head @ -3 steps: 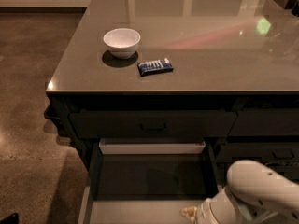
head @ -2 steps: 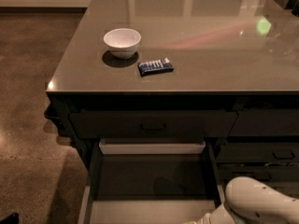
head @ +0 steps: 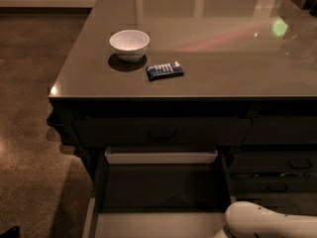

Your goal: Close middle drawer

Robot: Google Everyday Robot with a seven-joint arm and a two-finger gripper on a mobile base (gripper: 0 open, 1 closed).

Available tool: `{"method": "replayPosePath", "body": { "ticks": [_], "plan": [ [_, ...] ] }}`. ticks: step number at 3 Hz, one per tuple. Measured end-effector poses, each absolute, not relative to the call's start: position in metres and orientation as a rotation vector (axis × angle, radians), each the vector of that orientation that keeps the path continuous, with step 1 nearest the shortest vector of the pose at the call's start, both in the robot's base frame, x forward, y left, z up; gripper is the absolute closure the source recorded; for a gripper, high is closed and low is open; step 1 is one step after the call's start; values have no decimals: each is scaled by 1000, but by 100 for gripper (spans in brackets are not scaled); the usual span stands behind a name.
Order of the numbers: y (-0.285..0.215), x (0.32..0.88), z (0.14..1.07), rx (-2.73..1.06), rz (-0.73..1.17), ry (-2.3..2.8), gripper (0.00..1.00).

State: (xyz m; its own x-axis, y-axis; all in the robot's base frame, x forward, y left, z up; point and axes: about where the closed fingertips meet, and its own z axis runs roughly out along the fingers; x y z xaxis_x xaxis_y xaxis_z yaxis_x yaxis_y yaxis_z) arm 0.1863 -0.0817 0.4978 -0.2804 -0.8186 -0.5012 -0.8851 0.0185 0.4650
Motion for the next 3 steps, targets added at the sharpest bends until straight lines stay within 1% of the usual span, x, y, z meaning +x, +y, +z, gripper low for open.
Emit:
{"method": "replayPosePath", "body": {
  "ticks": [1,3],
  "plan": [
    [-73,182,484,-1862,1135,2128,0],
    [-75,178,472,-1854,1160,2141,0]
  ]
}}
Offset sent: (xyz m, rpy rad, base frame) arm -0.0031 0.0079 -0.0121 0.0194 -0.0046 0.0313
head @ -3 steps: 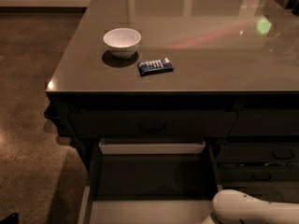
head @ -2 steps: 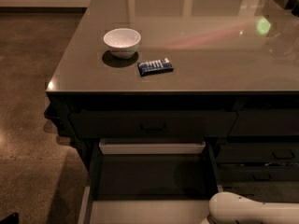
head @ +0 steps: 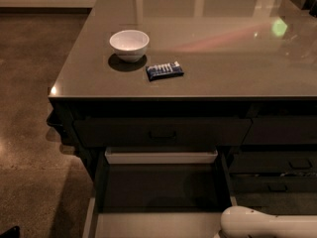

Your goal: Close middle drawer

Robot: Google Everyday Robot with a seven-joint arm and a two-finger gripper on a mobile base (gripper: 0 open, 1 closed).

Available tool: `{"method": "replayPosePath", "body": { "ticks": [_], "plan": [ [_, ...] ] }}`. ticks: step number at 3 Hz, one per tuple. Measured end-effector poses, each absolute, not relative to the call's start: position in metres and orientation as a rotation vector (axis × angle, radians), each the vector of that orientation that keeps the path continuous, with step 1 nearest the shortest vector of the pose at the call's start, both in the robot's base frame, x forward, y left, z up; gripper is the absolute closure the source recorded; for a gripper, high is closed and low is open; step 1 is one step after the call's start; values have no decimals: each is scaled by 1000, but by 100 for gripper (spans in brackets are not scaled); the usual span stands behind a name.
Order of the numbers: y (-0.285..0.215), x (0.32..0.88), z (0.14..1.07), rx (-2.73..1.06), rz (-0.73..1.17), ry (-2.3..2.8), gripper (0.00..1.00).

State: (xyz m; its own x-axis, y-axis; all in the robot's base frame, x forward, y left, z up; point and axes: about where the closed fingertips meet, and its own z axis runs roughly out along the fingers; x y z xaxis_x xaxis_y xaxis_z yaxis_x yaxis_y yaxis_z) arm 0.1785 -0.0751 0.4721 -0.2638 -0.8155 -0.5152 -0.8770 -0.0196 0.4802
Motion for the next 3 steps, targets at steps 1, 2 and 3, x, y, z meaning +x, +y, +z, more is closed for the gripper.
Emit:
{"method": "replayPosePath", "body": {
  "ticks": [1,2,3],
  "plan": [
    [-80,175,451,-1846,1143,2159,0],
    [-93,196,431,-1843,1009,2187,0],
    [-99,224,428,-1857,818,2210,0]
  ]
}}
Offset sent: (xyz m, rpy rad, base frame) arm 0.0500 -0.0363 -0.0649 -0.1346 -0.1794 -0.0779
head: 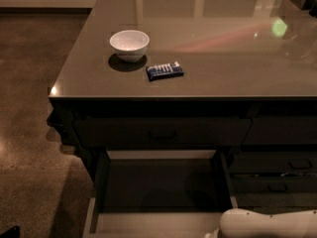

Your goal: Close middle drawer

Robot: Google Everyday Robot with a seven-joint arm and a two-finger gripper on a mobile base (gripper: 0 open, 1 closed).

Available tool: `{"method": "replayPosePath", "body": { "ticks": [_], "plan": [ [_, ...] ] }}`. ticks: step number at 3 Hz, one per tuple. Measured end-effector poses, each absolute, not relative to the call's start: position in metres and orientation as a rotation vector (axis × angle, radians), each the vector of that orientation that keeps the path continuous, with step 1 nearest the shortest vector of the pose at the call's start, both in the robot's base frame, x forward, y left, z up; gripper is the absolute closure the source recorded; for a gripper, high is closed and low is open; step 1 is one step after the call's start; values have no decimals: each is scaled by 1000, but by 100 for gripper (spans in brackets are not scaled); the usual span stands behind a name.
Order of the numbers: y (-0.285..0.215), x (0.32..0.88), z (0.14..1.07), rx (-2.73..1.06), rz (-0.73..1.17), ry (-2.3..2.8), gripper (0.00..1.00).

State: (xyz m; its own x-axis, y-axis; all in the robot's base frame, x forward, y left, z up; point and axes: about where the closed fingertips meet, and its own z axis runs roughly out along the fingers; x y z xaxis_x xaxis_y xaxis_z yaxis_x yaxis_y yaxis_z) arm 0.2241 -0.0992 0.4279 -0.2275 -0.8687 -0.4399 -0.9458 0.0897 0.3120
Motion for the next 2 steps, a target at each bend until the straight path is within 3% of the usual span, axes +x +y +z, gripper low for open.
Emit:
{"method": "replayPosePath", "body": {
  "ticks": [1,2],
  "plan": [
    [-98,261,419,-1902,737,2187,0],
    [-98,261,419,-1902,736,2187,0]
  ]
}}
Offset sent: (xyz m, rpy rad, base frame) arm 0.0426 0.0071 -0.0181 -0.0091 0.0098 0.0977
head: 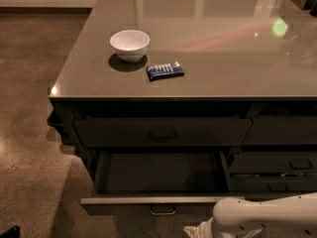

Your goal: Close middle drawer

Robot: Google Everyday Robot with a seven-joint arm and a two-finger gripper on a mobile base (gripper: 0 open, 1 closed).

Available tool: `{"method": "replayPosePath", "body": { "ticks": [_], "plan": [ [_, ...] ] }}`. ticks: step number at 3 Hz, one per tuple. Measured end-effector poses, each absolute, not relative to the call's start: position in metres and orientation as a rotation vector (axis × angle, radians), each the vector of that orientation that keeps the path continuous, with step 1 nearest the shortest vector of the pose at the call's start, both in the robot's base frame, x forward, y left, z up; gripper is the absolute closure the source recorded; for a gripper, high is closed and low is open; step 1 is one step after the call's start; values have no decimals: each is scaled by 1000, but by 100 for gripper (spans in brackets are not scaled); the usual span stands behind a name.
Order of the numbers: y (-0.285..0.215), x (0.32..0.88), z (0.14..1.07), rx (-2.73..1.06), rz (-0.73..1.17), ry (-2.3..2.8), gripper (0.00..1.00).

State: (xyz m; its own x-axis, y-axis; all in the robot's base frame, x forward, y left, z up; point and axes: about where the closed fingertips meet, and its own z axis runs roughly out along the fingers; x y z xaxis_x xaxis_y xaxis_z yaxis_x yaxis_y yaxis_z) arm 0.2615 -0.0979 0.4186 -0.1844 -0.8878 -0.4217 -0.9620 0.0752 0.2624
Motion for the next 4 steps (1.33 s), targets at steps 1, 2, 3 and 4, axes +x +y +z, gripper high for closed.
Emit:
{"method": "replayPosePath", "body": {
  "ticks": [1,2,3,4],
  "plan": [
    [-115,300,416,-1846,637,2231,0],
    [-133,347,420,-1810,500,2259,0],
    [-136,362,418,-1812,470,2263,0],
    [-135,393,414,-1816,429,2246,0]
  ]
}}
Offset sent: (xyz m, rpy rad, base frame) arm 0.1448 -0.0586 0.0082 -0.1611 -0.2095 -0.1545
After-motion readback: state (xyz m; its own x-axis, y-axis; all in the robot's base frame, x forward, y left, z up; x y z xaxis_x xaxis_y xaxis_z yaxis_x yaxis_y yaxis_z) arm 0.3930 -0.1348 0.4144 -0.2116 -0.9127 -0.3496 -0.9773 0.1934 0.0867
